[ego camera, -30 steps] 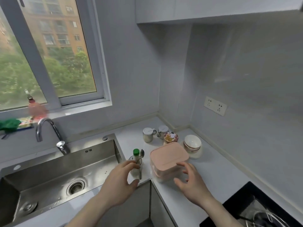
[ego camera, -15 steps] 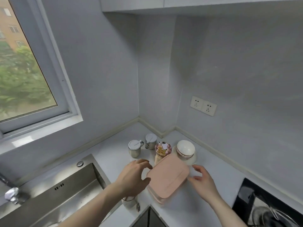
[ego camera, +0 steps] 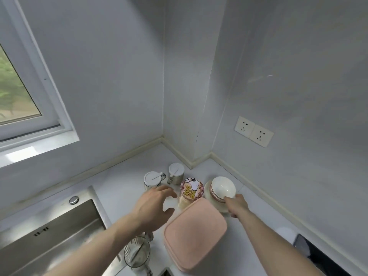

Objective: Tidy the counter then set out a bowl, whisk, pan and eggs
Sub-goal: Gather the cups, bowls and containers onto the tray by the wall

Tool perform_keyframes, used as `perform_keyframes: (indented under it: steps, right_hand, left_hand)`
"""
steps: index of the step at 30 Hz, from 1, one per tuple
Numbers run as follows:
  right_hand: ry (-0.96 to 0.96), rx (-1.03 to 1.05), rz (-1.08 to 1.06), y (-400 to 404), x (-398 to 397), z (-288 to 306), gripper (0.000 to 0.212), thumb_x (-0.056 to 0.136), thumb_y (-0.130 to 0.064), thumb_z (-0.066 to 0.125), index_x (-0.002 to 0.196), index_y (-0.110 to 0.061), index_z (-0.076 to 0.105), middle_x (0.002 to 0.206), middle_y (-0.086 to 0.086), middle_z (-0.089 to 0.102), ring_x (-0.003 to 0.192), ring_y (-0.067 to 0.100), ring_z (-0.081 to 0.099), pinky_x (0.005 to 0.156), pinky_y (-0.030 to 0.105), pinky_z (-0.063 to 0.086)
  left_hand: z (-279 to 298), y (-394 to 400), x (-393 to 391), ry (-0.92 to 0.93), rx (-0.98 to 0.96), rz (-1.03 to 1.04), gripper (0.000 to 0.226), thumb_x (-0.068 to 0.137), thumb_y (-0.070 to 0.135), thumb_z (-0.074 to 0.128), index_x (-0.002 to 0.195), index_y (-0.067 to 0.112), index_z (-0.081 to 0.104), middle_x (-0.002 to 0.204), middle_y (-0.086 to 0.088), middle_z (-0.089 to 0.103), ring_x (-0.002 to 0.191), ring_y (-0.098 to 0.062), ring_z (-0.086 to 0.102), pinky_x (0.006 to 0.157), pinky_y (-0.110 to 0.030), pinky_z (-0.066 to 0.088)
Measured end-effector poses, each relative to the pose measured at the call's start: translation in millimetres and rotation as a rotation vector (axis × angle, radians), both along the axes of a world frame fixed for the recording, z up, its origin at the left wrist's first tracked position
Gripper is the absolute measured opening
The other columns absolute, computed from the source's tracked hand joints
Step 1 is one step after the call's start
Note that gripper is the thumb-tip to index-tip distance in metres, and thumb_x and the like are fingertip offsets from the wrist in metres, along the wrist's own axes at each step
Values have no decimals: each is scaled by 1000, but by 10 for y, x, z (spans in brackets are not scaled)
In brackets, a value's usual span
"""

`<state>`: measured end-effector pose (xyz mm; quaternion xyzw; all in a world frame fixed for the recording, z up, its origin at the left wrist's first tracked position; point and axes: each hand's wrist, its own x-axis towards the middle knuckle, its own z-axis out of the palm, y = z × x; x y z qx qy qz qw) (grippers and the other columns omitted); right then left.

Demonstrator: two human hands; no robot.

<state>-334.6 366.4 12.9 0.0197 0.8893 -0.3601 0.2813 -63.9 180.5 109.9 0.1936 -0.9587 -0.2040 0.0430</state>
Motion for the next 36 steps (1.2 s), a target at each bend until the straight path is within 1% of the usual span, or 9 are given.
perform_keyframes:
  steps: [6, 13, 17, 19, 21, 25, 30, 34, 36]
  right_hand:
    - [-38, 92, -84, -249, -300, -357, 46, 86, -17, 56, 128, 0, 47, 100, 21, 71, 55, 25, 65, 44, 25, 45]
    - [-43, 87, -148, -337, -360, -437, 40, 80, -3, 52, 120, -2, 51, 72, 13, 76, 62, 24, 73, 43, 25, 46]
    - [-44, 38, -198, -285, -343, -503, 39, 87, -26, 55, 120, -5, 51, 80, 18, 73, 64, 29, 70, 51, 31, 53]
    - [-17, 24, -276, -236, -369, -630, 52, 91, -51, 43, 117, -7, 51, 90, 19, 71, 73, 34, 71, 68, 41, 60]
    - [-12, 35, -355, -168, -330, -684, 58, 91, -56, 34, 115, -7, 51, 103, 20, 66, 80, 39, 68, 80, 48, 60]
    - [-117, -5, -408, -81, -261, -746, 51, 90, -24, 60, 132, -1, 44, 125, 23, 57, 92, 40, 63, 56, 39, 58]
    - [-310, -106, -293, -81, -445, -1121, 51, 86, 0, 59, 136, 7, 46, 110, 16, 59, 87, 33, 66, 42, 34, 57]
    - [-322, -101, -347, -32, -642, -1512, 80, 43, 7, 73, 122, 3, 60, 113, 18, 65, 90, 39, 69, 71, 53, 64]
    - [-343, -182, -403, -58, -630, -1483, 71, 49, 11, 71, 119, 4, 62, 106, 21, 68, 86, 42, 71, 77, 60, 61]
  left_hand:
    - [-44, -138, -56, -4, 18, 30, 41, 88, 42, 62, 128, 35, 60, 142, 19, 52, 130, -11, 50, 108, -26, 40]
    - [-104, -217, -82, 2, 62, 70, 39, 89, 42, 62, 128, 36, 60, 140, 21, 53, 130, -9, 47, 105, -23, 38]
    - [-157, -220, -138, -27, 70, 70, 39, 89, 43, 62, 127, 36, 60, 141, 20, 52, 129, -10, 49, 106, -26, 41]
    - [-180, -207, -179, -30, 79, 66, 39, 89, 43, 62, 127, 36, 60, 140, 20, 53, 128, -10, 50, 106, -27, 41]
    - [-215, -190, -222, -36, 89, 54, 39, 89, 42, 62, 127, 36, 60, 139, 20, 53, 127, -12, 51, 105, -28, 42]
    - [-272, -166, -281, -53, 83, 38, 38, 89, 41, 62, 127, 36, 59, 140, 19, 53, 127, -12, 51, 105, -26, 41]
    - [-334, -144, -348, -70, 74, 24, 39, 89, 41, 61, 128, 37, 58, 138, 18, 55, 123, -12, 52, 104, -27, 41]
    - [-394, -175, -363, -94, 95, 38, 39, 88, 41, 60, 127, 36, 59, 135, 17, 57, 121, -13, 54, 101, -28, 43]
    - [-416, -206, -357, -105, 108, 58, 39, 89, 41, 60, 128, 35, 59, 132, 16, 59, 121, -13, 54, 100, -28, 43]
